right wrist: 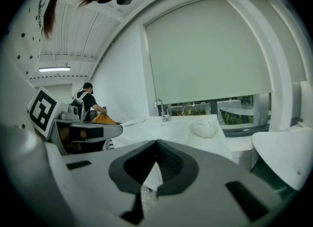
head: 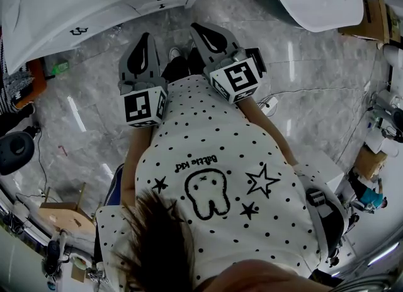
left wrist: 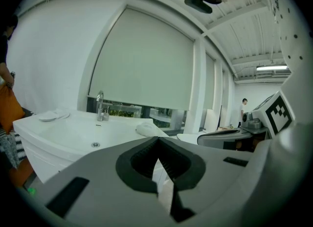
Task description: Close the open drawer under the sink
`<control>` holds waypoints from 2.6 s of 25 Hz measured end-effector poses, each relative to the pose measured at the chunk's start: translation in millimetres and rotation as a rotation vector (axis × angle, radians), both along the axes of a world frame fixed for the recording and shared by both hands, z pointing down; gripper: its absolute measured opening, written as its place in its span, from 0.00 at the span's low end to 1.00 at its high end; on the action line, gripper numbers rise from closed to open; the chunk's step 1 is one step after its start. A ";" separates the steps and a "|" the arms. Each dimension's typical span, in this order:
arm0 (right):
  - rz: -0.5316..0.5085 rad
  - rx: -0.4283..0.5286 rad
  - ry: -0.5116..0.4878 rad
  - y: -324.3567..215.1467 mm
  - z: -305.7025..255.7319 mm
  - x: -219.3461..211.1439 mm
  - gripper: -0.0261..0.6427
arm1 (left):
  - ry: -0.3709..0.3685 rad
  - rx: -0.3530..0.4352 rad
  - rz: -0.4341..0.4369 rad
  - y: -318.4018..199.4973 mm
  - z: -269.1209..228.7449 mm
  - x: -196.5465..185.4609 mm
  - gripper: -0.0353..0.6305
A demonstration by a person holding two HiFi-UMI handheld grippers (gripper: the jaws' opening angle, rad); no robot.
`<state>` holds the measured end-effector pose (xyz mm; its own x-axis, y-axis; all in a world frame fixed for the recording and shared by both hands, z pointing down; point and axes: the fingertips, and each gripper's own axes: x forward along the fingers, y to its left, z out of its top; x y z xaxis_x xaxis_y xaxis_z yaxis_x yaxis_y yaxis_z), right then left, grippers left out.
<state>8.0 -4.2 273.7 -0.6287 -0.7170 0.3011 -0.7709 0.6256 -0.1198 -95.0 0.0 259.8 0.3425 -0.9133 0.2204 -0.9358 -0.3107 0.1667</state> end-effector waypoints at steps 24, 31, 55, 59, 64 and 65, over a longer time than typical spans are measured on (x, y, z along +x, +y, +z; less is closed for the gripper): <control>-0.040 -0.017 -0.021 8.6 4.7 -8.0 0.06 | 0.004 -0.006 -0.004 6.8 2.7 -2.8 0.06; -0.034 -0.019 -0.018 7.3 4.7 -8.6 0.06 | 0.007 -0.007 -0.004 5.8 2.5 -4.4 0.06; -0.042 -0.025 -0.004 3.0 7.8 -4.1 0.06 | 0.009 -0.018 0.007 -0.5 5.4 2.6 0.06; -0.036 -0.029 -0.005 1.7 8.8 -0.8 0.06 | 0.008 -0.021 0.010 -1.5 6.4 5.1 0.06; -0.036 -0.029 -0.005 3.0 6.5 0.1 0.06 | 0.011 -0.023 0.010 -0.6 4.1 6.0 0.06; -0.036 -0.029 -0.005 3.4 5.8 -0.5 0.06 | 0.011 -0.022 0.009 -0.2 3.4 5.4 0.06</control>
<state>7.6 -0.8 279.5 -0.6553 -0.6849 0.3186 -0.7474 0.6491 -0.1418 -89.6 -0.2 263.1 0.3535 -0.9050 0.2366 -0.9309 -0.3154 0.1842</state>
